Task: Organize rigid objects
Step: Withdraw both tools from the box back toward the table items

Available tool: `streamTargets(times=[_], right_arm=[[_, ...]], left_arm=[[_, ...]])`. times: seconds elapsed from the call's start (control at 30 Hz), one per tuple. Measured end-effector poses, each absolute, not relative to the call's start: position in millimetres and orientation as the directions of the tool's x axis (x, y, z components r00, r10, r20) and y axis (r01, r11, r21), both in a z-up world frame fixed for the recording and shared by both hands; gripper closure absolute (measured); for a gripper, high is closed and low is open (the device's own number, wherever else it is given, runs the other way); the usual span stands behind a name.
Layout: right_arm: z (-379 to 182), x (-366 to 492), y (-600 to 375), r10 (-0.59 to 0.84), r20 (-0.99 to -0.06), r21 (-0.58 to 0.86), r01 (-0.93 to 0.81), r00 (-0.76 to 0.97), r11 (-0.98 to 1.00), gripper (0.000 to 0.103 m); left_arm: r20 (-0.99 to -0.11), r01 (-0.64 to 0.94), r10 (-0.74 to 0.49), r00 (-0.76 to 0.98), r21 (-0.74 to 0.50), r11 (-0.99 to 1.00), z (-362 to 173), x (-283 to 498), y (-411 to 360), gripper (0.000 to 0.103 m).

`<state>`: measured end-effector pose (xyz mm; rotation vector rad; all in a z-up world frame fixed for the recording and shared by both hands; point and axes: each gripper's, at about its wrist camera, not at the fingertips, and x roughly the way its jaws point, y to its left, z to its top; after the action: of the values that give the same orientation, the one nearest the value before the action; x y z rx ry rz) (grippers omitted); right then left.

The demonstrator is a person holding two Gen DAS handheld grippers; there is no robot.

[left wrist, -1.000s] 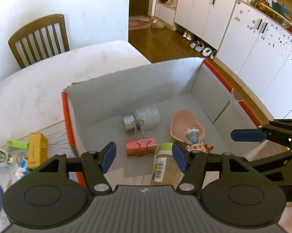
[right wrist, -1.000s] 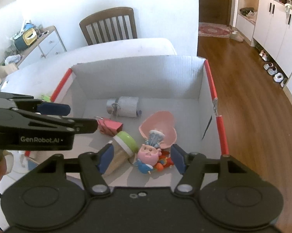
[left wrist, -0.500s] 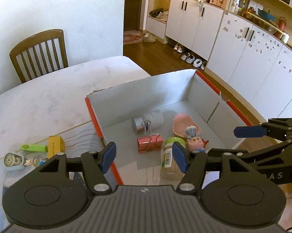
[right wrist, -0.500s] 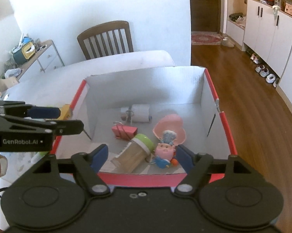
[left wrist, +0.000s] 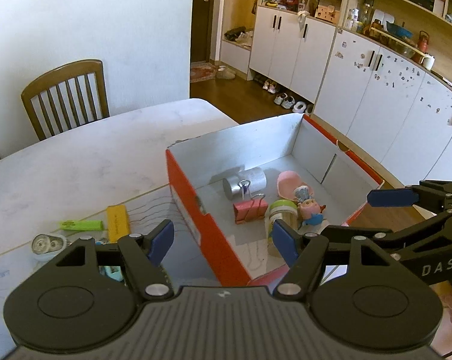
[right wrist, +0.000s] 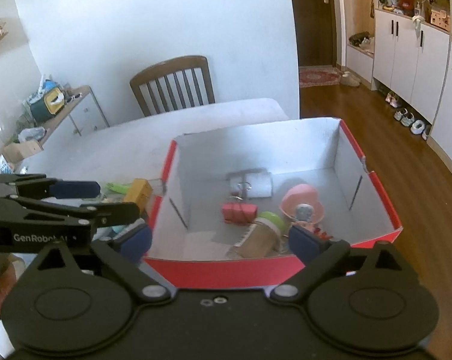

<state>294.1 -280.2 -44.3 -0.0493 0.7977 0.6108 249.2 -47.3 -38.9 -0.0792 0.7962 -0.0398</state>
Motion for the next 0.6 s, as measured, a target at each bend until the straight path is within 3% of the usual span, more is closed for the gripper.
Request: streamTargets(times=[0.13,0.6], right_arm=[[-41.6,282.3,-270.1,0.511,-0.658,0.193,-0.531,0.554,0.825,0.000],[-42.4,250.6,-224.5,0.543,-0.621,0.198,-0.557,0.566,0.807,0.000]], left_arm=[[-0.700,0.001,-0.068,0.710,-0.096,0.995,-38.0,237.8,-33.3,0.024],[-0.630,-0.021,-0.088,0.771,-0.163,0.986,-38.4,203.7,24.6,0.019]])
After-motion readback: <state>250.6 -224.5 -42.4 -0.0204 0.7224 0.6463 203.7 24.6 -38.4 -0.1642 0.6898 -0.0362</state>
